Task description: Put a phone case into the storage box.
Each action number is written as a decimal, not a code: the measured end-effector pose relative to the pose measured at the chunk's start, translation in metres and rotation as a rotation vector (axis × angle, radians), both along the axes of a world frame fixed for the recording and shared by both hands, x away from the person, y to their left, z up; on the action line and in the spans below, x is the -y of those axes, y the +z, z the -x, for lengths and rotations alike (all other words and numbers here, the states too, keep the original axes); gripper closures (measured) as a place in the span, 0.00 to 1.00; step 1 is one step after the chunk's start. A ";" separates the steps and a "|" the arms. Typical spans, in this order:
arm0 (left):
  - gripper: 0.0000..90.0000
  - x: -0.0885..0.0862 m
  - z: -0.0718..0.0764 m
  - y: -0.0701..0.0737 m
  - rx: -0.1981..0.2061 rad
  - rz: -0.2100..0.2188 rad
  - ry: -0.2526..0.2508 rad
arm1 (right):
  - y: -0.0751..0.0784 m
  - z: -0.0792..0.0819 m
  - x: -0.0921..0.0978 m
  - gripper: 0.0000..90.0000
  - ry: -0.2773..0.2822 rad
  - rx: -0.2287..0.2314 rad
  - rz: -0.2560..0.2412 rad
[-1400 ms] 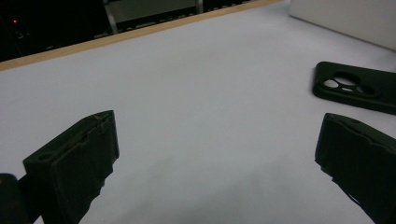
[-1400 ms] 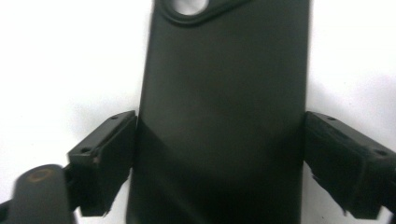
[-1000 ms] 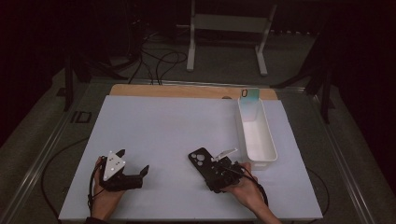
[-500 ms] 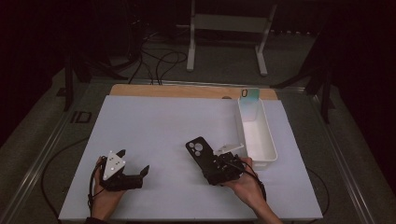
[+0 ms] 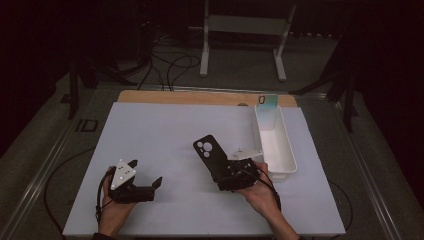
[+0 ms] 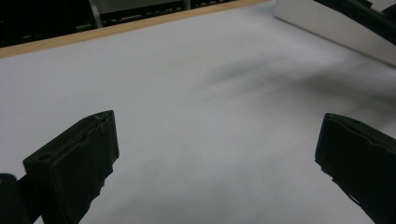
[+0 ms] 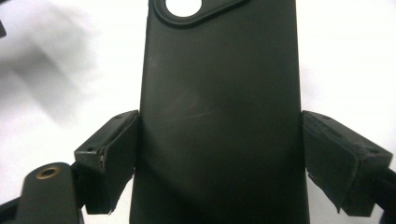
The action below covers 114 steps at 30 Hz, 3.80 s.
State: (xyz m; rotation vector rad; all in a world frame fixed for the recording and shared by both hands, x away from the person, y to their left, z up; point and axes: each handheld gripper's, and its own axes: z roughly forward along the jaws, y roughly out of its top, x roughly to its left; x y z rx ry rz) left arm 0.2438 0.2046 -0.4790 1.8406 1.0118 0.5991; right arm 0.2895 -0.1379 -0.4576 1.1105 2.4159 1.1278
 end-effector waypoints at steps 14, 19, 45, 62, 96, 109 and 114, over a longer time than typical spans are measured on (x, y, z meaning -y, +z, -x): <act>0.00 0.006 0.000 0.018 0.027 0.028 -0.010 | 0.015 -0.002 -0.003 0.17 -0.019 0.088 -0.047; 0.00 0.012 -0.003 0.025 0.028 0.049 -0.030 | 0.016 -0.003 -0.005 0.17 -0.022 0.106 -0.056; 0.03 0.054 -0.023 0.064 -0.009 0.112 -0.143 | 0.022 0.005 -0.009 0.17 -0.020 0.220 -0.089; 0.24 0.081 -0.033 0.073 -0.048 0.149 -0.195 | 0.023 0.014 -0.014 0.17 -0.009 0.278 -0.125; 0.85 0.110 -0.037 0.068 -0.100 0.279 -0.351 | 0.021 0.030 -0.030 0.16 -0.019 0.343 -0.215; 0.90 0.115 -0.037 0.066 -0.099 0.242 -0.366 | 0.020 0.029 -0.031 0.15 -0.004 0.332 -0.241; 0.95 0.115 -0.037 0.066 -0.090 0.225 -0.348 | 0.019 0.028 -0.030 0.15 0.007 0.327 -0.230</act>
